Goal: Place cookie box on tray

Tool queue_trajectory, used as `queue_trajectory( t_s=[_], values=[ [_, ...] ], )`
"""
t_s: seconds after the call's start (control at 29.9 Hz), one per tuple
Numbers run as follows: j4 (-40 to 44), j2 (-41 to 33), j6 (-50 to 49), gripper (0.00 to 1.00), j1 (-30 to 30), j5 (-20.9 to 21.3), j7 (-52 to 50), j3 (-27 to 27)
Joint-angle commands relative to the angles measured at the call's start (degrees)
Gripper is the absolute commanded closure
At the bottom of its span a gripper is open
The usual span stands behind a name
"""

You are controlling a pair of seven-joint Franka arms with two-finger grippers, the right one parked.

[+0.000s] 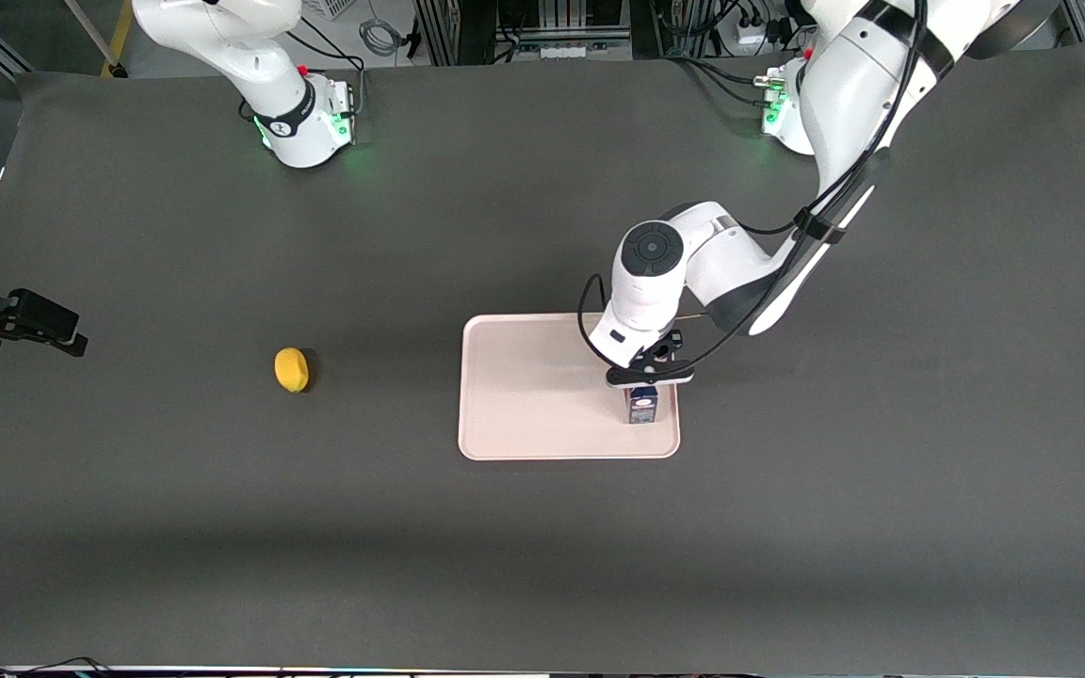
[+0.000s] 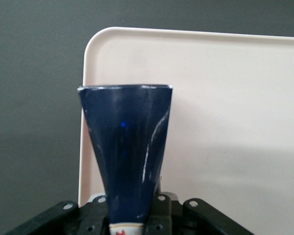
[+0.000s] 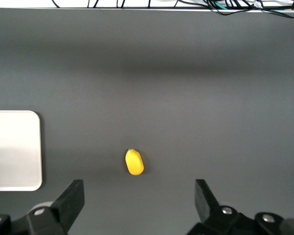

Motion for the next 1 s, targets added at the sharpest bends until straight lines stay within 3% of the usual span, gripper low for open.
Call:
queue_trajectory(
  t_s=[0.0,0.03,0.07,0.97],
  values=[
    [1.3,0.8,0.6,0.37,-0.8,1.3,-0.7,0.6],
    [1.3,0.9,0.6,0.16,-0.8,1.3,-0.7,0.6],
    [1.4,1.0,0.6,0.03,-0.8,1.3,-0.7,0.6],
    [4.8,0.6,-2.4,0.0,-0.6,0.5,-0.7,0.4]
  ],
)
